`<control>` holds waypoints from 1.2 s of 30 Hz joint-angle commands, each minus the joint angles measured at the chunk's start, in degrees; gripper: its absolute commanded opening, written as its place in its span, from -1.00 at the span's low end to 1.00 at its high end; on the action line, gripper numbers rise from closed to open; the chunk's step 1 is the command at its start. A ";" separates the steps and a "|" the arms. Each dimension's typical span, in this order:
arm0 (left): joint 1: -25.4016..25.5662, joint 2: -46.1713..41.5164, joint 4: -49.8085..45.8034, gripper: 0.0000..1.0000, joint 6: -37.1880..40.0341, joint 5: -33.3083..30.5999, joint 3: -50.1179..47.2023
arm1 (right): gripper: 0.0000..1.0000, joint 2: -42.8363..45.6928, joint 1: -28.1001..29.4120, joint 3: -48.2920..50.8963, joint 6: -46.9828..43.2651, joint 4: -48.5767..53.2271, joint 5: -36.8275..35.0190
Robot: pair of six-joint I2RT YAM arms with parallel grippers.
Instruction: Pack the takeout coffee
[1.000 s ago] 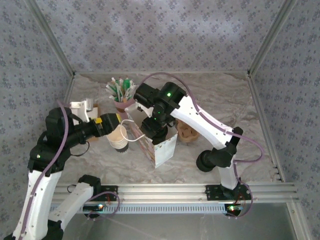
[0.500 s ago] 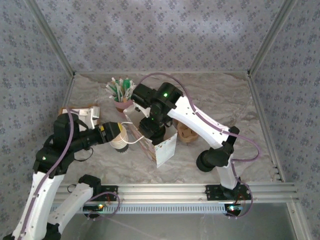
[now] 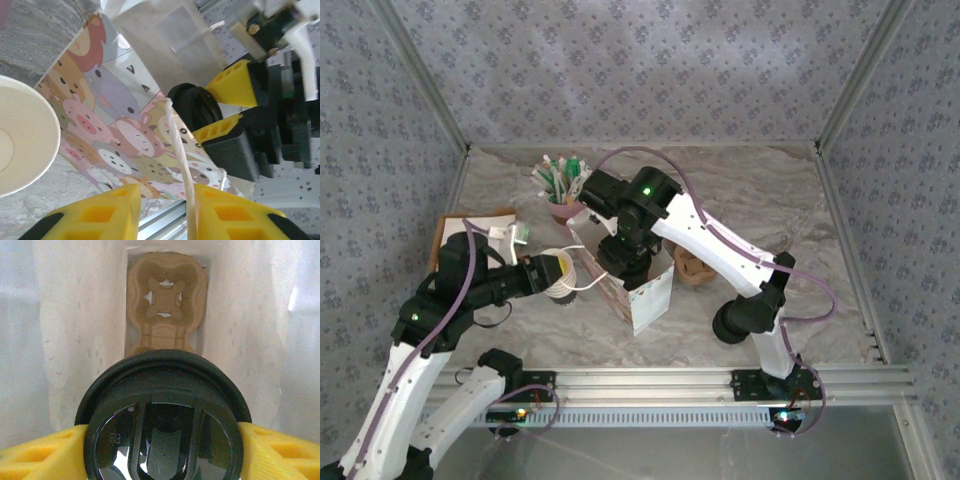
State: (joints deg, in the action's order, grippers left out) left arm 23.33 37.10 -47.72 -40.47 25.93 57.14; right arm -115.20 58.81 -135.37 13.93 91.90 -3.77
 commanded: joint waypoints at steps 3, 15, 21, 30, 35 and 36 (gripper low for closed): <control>0.49 -0.19 2.46 -0.56 0.16 -0.69 -1.64 | 0.43 0.15 0.03 0.66 1.18 8.84 -2.02; 0.66 0.25 2.54 -0.82 0.77 -2.02 -2.66 | 0.43 -0.03 -0.34 4.46 1.62 7.68 -0.85; 0.66 0.34 2.54 -0.84 0.92 -2.38 -2.75 | 0.43 0.10 -0.70 6.33 1.49 7.17 -0.56; 0.66 0.51 2.29 -0.85 1.20 -2.82 -2.66 | 0.43 -0.76 -0.84 7.19 1.23 6.96 -0.18; 0.66 0.76 2.37 -0.85 1.36 -2.99 -2.63 | 0.43 -1.59 -0.81 7.03 1.01 7.25 -0.18; 0.64 0.78 2.45 -0.85 1.38 -3.00 -2.67 | 0.43 -1.76 -0.80 7.04 0.99 7.27 -0.10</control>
State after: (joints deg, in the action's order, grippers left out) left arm 23.66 37.52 -46.44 -40.14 23.29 54.13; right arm -115.92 58.19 -128.33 14.55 91.92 -4.12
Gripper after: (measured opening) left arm 0.076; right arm 0.717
